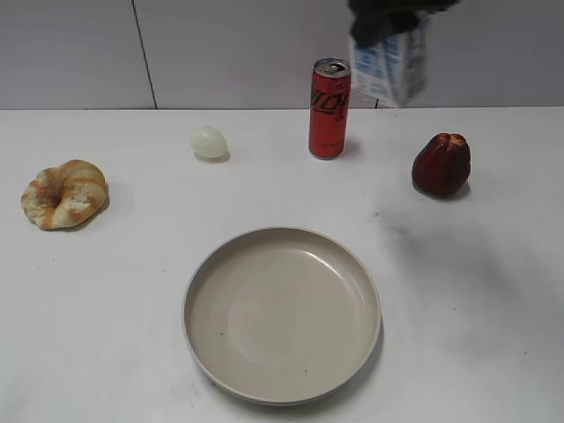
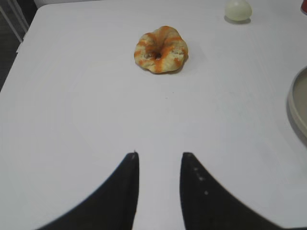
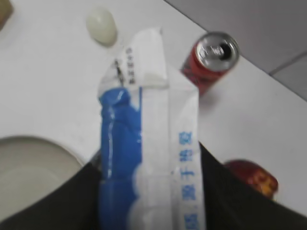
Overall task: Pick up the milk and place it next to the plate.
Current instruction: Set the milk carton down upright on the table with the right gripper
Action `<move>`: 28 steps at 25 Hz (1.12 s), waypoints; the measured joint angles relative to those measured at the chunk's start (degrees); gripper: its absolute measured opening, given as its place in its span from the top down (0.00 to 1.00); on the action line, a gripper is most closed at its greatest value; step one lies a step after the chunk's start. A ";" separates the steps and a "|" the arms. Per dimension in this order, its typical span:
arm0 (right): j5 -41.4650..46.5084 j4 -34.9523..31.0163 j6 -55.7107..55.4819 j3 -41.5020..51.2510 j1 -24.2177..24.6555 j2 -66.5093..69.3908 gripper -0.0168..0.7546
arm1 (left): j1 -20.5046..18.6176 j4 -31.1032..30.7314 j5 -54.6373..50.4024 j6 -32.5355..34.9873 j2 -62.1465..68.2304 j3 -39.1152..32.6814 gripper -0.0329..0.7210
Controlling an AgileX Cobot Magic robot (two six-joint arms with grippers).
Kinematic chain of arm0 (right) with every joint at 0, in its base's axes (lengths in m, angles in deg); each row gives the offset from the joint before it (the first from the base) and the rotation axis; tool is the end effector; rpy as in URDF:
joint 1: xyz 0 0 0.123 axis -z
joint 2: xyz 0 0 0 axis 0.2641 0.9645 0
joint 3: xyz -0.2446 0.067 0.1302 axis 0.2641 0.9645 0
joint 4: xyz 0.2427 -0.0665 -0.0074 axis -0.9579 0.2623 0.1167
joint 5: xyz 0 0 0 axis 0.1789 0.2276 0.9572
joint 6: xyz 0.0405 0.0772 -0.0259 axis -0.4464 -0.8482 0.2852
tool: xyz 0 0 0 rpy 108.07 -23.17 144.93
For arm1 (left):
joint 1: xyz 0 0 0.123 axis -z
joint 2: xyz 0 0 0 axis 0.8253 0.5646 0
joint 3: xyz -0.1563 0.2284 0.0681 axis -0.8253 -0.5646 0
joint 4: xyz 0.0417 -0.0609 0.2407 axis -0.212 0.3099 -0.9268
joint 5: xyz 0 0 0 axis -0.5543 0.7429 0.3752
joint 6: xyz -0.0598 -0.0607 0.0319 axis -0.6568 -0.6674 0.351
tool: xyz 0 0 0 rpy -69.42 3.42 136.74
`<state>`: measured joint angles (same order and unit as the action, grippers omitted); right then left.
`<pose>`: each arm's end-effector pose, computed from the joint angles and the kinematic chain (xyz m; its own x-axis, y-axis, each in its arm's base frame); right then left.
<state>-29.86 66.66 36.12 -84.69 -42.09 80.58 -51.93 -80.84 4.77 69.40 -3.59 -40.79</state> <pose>0.3514 0.1874 0.3371 -0.5783 -0.4745 -0.6636 -0.6097 0.7919 -0.0349 0.0006 -0.0099 0.2739 -0.5064 0.0917 -0.8574 0.1859 0.9825 -0.0047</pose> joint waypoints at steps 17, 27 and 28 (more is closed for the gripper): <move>-22.92 1.37 -25.62 46.23 4.35 -19.95 0.59 | 0.00 0.00 0.00 0.00 0.00 0.00 0.65; -36.90 -3.77 -26.47 51.16 2.33 -9.76 0.59 | 0.00 0.00 0.00 0.00 0.00 0.00 0.65; -38.05 -3.33 -26.47 51.16 1.91 -8.86 0.59 | 0.00 0.00 0.00 0.00 0.00 0.00 0.65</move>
<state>-67.91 63.32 9.66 -33.53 -40.18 71.72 -51.93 -80.84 4.77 69.40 -3.59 -40.79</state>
